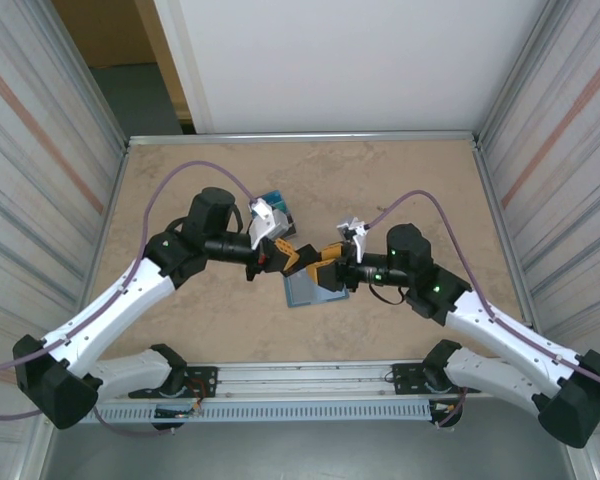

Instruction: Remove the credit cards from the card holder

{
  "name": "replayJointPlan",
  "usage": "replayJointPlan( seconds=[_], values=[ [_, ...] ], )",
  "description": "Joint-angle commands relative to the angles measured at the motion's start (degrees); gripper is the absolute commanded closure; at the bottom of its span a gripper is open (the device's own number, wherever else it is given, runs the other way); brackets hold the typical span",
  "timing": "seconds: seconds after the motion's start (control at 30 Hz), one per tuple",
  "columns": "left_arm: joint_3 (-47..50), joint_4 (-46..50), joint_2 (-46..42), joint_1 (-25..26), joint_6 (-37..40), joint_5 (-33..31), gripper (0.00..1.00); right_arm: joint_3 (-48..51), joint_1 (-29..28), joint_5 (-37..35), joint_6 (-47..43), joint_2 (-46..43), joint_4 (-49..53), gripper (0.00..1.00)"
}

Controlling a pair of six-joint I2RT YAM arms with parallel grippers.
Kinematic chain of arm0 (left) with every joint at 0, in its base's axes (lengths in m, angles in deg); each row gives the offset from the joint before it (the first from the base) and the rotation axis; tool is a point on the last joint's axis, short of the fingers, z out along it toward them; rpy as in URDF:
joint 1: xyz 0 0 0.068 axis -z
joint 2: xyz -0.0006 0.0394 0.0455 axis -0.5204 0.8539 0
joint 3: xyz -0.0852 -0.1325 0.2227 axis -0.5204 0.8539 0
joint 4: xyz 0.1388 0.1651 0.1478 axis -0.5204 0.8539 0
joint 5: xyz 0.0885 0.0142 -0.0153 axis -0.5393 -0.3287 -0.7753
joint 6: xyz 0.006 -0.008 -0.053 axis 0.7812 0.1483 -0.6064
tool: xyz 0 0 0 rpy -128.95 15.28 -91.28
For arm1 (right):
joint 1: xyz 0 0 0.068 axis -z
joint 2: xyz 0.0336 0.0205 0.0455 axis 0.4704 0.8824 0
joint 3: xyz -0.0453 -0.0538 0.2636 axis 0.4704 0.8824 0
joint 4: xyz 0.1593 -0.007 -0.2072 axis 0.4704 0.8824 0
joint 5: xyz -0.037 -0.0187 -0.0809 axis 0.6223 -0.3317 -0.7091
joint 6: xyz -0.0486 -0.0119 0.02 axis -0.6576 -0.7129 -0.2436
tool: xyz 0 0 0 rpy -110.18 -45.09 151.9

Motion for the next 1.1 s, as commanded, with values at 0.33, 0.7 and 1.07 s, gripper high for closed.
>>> replayJointPlan(
  seconds=[0.33, 0.7, 1.07],
  values=[
    [-0.1, -1.9, 2.0, -3.6, 7.5, -14.6, 1.0, -2.0, 1.5, -26.1, 3.4, -9.4, 15.3, 0.01],
    [0.7, -6.9, 6.4, -7.4, 12.2, -14.4, 1.0, -2.3, 3.9, -34.7, 8.3, -7.8, 20.9, 0.01],
    [-1.2, -10.9, 14.2, -10.9, 18.5, -17.1, 1.0, -4.3, 4.3, -37.9, 9.0, -2.1, 22.3, 0.01]
  ],
)
